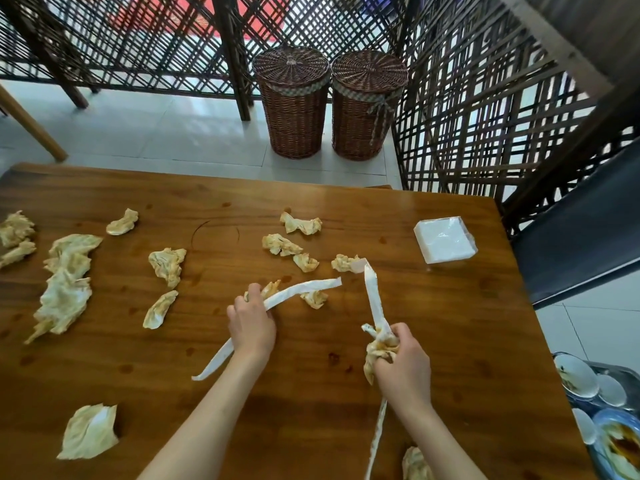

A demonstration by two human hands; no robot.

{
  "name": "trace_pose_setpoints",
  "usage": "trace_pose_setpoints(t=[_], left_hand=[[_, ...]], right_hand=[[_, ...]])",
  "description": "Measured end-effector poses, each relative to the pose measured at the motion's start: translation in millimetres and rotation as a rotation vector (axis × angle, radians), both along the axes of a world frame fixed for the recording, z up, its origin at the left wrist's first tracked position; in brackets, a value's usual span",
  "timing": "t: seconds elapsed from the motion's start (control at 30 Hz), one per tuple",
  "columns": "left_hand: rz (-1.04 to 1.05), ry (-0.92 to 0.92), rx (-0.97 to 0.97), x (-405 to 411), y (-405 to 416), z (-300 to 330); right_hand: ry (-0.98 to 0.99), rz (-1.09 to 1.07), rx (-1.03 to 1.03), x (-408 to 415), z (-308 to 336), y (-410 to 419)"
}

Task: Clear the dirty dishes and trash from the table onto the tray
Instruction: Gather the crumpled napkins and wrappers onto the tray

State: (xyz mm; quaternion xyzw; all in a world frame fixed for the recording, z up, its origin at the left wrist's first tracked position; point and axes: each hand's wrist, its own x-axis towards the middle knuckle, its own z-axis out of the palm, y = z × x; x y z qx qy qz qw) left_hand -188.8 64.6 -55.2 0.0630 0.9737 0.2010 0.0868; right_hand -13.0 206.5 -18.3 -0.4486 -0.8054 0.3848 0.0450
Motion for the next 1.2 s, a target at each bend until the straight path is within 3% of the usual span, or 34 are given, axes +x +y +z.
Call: trace_pose_setpoints(t=[0.13, 0.27, 0.5, 0.63, 1.0, 1.2], left_hand=[[-0.089, 0.101, 0.140, -1.2, 19.1, 11.6], [-0.230, 0.092, 0.245, 6.1, 53.9, 17.8], [-0.376, 0.000, 0.018, 17.6, 70.3, 1.7], [-0.398, -0.019, 0.093, 12.6, 70.2, 3.7], [-0.296, 0.201, 0.155, -62.2, 76.9, 9.3], [-0.390, 0.004, -0.104, -80.4, 87.1, -6.9]], right_hand=[[0.015, -0.018, 0.006, -6.0, -2.7, 4.7], [0.017, -0.031, 0.014, -8.1, -4.6, 10.5], [0.005, -0.052, 0.014, 3.4, -4.3, 23.4], [0.004, -0.074, 0.009, 4.6, -4.8, 26.1], [0.050, -0.136, 0.050, -31.3, -13.6, 34.4], [0.047, -0.139, 0.059, -46.9, -25.5, 35.7]])
